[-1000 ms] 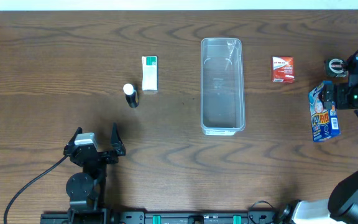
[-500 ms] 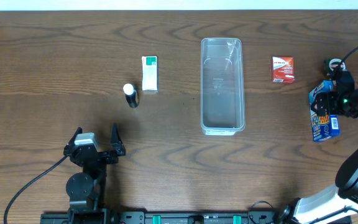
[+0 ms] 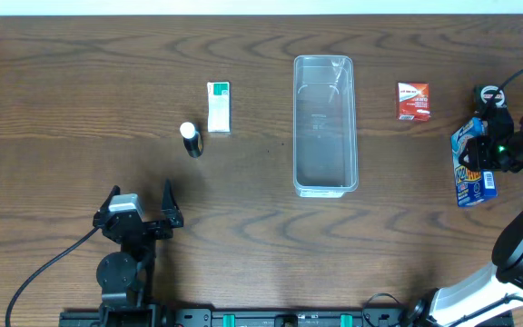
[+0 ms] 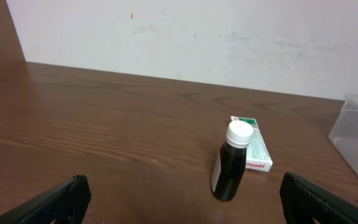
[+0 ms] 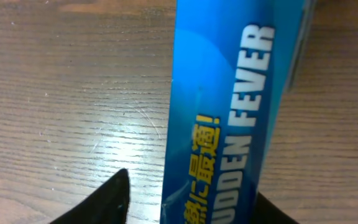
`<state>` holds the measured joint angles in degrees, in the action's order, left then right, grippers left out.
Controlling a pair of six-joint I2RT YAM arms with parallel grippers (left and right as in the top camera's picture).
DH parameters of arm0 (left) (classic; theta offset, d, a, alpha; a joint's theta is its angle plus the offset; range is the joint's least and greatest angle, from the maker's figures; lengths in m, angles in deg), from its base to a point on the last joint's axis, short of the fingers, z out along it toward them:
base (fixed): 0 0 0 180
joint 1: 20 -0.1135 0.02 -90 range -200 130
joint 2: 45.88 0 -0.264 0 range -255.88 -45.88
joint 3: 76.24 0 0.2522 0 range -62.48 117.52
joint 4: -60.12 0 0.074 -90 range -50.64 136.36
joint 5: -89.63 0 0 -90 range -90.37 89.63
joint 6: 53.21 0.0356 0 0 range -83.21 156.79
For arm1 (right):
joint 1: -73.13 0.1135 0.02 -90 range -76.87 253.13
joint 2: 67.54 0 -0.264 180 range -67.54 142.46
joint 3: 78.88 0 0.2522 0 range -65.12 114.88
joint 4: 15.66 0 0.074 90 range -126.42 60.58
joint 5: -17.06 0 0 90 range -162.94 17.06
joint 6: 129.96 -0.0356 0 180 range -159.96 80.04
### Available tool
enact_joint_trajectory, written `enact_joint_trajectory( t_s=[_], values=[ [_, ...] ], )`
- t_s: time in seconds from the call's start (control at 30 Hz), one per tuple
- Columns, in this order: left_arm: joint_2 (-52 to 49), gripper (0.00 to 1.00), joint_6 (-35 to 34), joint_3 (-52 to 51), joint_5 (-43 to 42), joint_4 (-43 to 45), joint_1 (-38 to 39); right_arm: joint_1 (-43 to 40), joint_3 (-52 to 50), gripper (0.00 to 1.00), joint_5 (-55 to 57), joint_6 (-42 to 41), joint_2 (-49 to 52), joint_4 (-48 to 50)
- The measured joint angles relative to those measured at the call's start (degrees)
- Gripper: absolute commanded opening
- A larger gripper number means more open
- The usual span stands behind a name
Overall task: Pack container
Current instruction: 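Reach the right gripper to the blue box and grasp it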
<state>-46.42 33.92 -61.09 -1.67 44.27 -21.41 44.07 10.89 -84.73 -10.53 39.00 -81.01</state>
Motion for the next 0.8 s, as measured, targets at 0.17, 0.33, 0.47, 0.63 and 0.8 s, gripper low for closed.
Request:
enact_joint_trajectory(
  t_s=[0.17,0.33,0.47,0.63,0.8],
  values=[
    [0.0,0.98,0.0,0.0,0.0,0.0,0.0,0.0,0.0,0.33,1.1,-1.1,0.0,0.3],
    [0.0,0.98,0.0,0.0,0.0,0.0,0.0,0.0,0.0,0.32,1.9,-2.2,0.0,0.5],
    [0.0,0.98,0.0,0.0,0.0,0.0,0.0,0.0,0.0,0.28,2.4,-2.9,0.0,0.5],
    [0.0,0.98,0.0,0.0,0.0,0.0,0.0,0.0,0.0,0.18,2.6,-4.0,0.0,0.9],
    [0.0,0.98,0.0,0.0,0.0,0.0,0.0,0.0,0.0,0.2,2.6,-5.0,0.0,0.9]
  ],
)
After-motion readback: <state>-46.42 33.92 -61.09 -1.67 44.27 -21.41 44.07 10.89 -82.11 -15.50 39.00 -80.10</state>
